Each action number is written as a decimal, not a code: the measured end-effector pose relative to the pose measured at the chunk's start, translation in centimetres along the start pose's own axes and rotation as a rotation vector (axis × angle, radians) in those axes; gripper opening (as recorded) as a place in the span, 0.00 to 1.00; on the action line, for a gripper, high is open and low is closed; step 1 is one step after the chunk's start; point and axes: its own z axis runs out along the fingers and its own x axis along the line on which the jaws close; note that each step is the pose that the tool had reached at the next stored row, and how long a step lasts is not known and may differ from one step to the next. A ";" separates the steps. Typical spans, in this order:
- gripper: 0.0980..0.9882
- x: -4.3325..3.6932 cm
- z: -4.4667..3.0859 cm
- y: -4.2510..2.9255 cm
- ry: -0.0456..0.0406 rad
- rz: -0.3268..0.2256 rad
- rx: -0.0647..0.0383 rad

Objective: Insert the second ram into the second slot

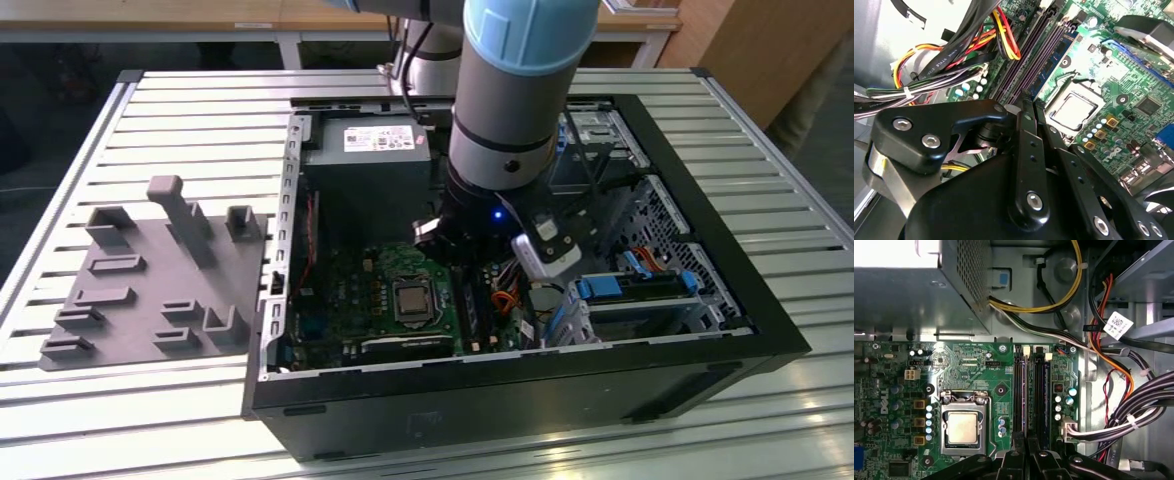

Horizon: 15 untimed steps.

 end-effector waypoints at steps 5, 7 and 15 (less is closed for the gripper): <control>0.04 -0.10 0.21 -0.01 0.0016 -0.003 0.000; 0.04 -0.17 0.25 -0.01 0.0018 -0.003 0.000; 0.04 -0.20 0.66 -0.02 0.0019 -0.003 0.000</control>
